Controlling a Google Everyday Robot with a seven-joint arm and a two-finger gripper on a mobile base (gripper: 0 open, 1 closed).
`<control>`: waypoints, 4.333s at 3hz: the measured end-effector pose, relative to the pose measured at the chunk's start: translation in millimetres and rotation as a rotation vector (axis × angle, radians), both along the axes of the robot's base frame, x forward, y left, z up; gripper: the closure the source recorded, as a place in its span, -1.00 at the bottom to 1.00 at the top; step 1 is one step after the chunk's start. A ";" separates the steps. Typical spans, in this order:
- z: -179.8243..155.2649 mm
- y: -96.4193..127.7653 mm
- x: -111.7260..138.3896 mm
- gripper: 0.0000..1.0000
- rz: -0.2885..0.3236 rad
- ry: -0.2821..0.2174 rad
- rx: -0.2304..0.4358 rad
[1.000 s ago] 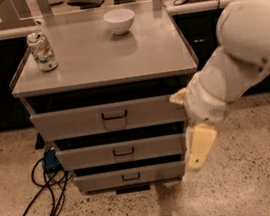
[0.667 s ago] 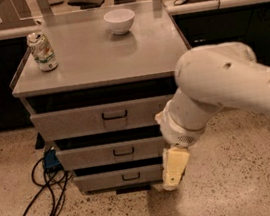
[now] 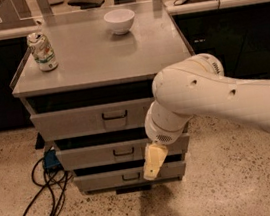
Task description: Open top drawer
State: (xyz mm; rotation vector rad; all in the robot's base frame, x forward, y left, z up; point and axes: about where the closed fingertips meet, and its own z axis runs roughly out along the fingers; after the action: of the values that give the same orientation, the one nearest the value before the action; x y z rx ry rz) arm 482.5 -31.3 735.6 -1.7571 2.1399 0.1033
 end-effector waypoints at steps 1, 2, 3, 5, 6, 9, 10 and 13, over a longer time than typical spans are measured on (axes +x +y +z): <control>-9.8 -18.4 10.6 -1.00 -0.055 0.016 0.126; -16.4 -44.9 47.8 -1.00 -0.091 -0.012 0.321; -13.1 -58.9 88.8 -1.00 -0.036 -0.092 0.385; -26.2 -52.4 103.8 -1.00 -0.020 -0.102 0.367; -42.4 -44.3 132.1 -1.00 -0.056 -0.109 0.396; -76.9 -26.1 145.3 -1.00 -0.073 -0.077 0.393; -74.5 -26.1 145.3 -1.00 -0.073 -0.076 0.392; -78.1 -19.6 151.8 -1.00 -0.076 -0.078 0.395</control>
Offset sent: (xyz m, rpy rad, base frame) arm 0.1036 -0.0806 -0.0155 0.5299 -0.1394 0.0602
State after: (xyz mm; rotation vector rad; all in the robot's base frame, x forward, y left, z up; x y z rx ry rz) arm 634.3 -51.0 657.4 -1.4279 1.9649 0.4006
